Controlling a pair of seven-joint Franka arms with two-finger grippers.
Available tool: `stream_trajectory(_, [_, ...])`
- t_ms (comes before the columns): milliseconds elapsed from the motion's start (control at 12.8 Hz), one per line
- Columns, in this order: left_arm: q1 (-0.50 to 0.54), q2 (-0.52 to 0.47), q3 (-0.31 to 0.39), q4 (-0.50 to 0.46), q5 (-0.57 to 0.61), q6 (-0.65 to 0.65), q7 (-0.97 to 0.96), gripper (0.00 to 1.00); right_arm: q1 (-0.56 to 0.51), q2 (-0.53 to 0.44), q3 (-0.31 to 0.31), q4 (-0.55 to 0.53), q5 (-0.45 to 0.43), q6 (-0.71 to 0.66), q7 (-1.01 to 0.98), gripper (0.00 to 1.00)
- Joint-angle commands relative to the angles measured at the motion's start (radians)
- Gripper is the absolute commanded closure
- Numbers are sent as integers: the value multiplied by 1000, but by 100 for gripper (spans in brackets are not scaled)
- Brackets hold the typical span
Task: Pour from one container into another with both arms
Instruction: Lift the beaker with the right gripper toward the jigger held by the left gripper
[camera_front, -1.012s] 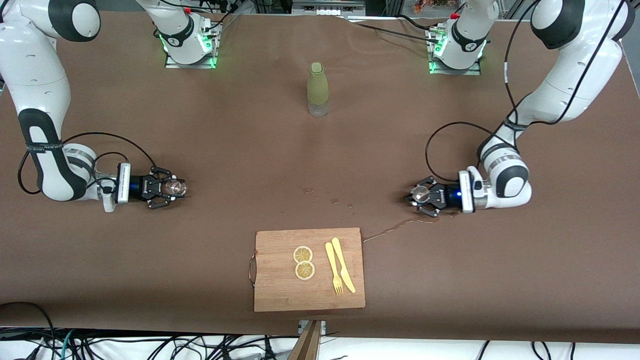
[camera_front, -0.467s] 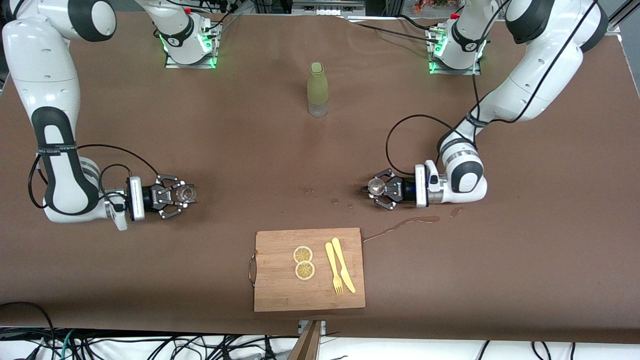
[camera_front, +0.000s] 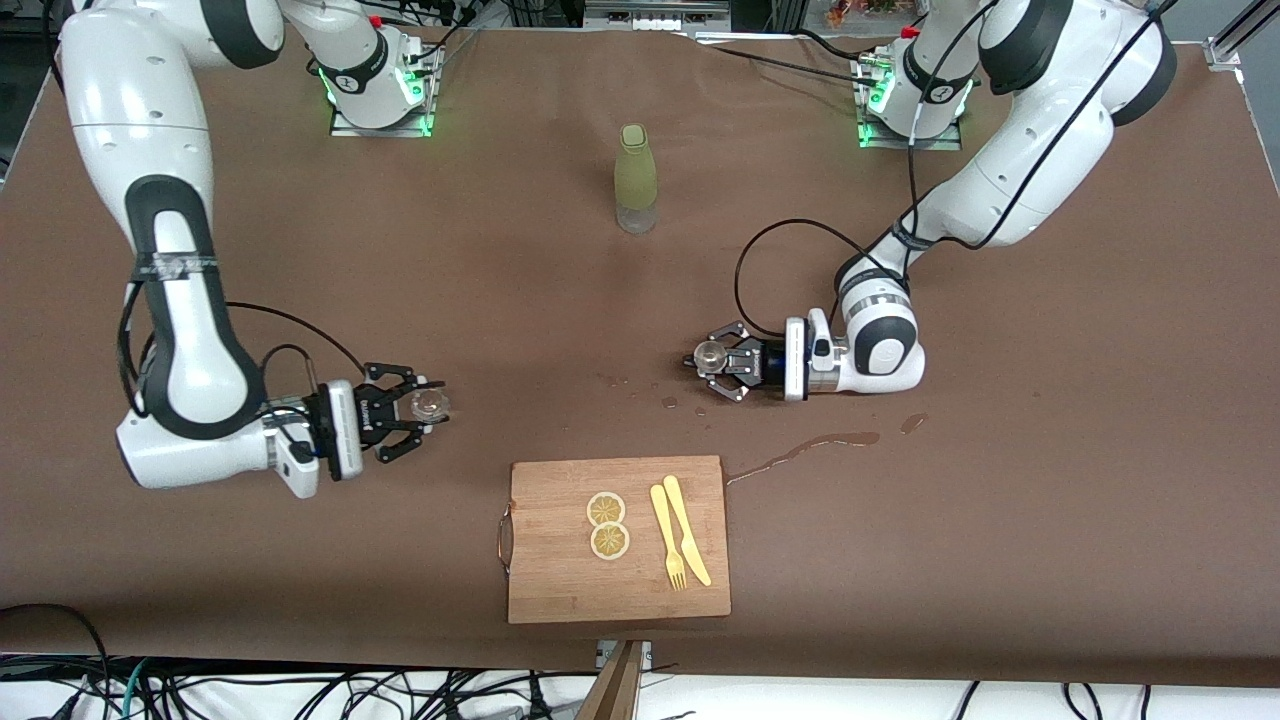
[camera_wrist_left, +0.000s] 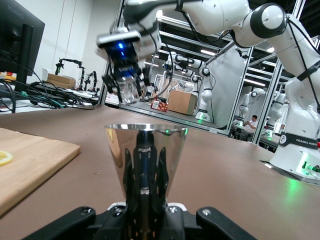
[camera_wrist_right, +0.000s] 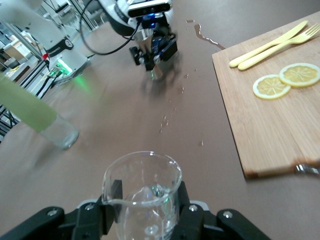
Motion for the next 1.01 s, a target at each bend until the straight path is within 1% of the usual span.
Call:
stream_trajectory(0, [-30,19,-1,52,-40,32,10,100,87,3,-13,95,-69,8,191,91])
stream_trajectory(156, [-45,26,-1,71,-39,36,14,100,155,-3,-16,105,-120,37,294,91])
stream_trajectory(311, [-62,26,1,82,-40,39,120,100,218,-18,-14,105,-190,66,380,91])
stream_trajectory(389, [-64,24,-1,84,-42,47,139,100,251,-21,-16,105,-228,75,426,91])
stream_trajectory(701, [-68,12,1,84,-31,145,138,100,366,-29,-16,148,-350,91,627,91])
stream_trajectory(857, [-70,10,-1,85,-34,179,136,100,419,-29,-16,155,-413,123,725,91])
stream_trajectory(934, [-70,12,-1,102,-37,193,135,100,440,-29,-16,156,-427,143,764,91])
